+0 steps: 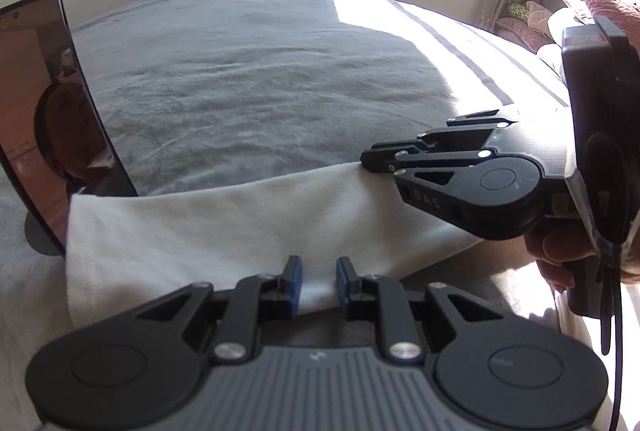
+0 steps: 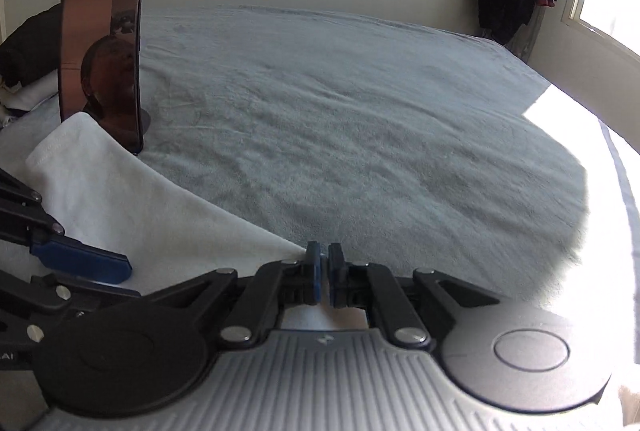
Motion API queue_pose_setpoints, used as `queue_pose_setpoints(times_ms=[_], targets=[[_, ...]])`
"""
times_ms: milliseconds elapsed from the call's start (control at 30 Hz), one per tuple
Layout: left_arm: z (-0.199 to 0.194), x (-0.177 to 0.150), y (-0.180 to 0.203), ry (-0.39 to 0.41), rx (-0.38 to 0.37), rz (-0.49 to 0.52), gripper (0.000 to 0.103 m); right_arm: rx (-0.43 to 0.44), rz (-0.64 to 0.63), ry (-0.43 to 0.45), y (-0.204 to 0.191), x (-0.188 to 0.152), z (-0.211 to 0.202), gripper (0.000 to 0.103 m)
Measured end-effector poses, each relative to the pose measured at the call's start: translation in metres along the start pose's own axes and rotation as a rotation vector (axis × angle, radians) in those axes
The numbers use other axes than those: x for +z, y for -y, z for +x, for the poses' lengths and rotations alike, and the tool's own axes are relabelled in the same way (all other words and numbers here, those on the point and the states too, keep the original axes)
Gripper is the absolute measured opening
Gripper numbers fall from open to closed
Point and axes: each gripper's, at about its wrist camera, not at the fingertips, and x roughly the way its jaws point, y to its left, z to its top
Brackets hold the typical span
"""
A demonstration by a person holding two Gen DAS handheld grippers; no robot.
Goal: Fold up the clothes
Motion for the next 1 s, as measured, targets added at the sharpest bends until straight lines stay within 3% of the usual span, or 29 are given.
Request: queue_pose_setpoints(times_ms=[133,200,233,433,633,767,833,867,1000], targets=[[-0.004,0.004,-0.002,0.041,-0.002,-0.031,0.021,-0.03,0.056,0.021,0.016,0.0,-0.022,0.017],[-0.005,0.006,0.001,0.056,-0.018,-0.036,0.021,-0.061,0.059,0.02,0.028,-0.003,-0.032,0.04],[-0.005,0.007,0.004,0.059,-0.032,-0.043,0.021,-0.077,0.063,0.016,0.035,-0.006,-0.036,0.042],[0.004,0.013,0.033,0.071,-0.111,-0.037,0.021,-0.137,0.143,-0.042,0.08,-0.027,-0.055,0.041],[0.017,0.02,0.067,0.078,-0.184,-0.011,0.021,-0.134,0.099,-0.083,0.084,-0.025,-0.039,0.041],[0.024,0.021,0.071,0.035,-0.178,-0.004,0.021,-0.103,0.037,-0.142,0.082,-0.024,-0.015,0.041],[0.028,0.022,0.072,0.013,-0.175,-0.001,0.021,-0.074,0.04,-0.144,0.082,-0.026,-0.01,0.023],[0.03,0.022,0.073,0.002,-0.174,0.0,0.021,-0.047,0.053,-0.142,0.082,-0.027,-0.01,0.002],[0.037,0.023,0.077,-0.042,-0.168,0.007,0.021,-0.097,0.053,-0.08,0.079,-0.028,-0.011,0.001]])
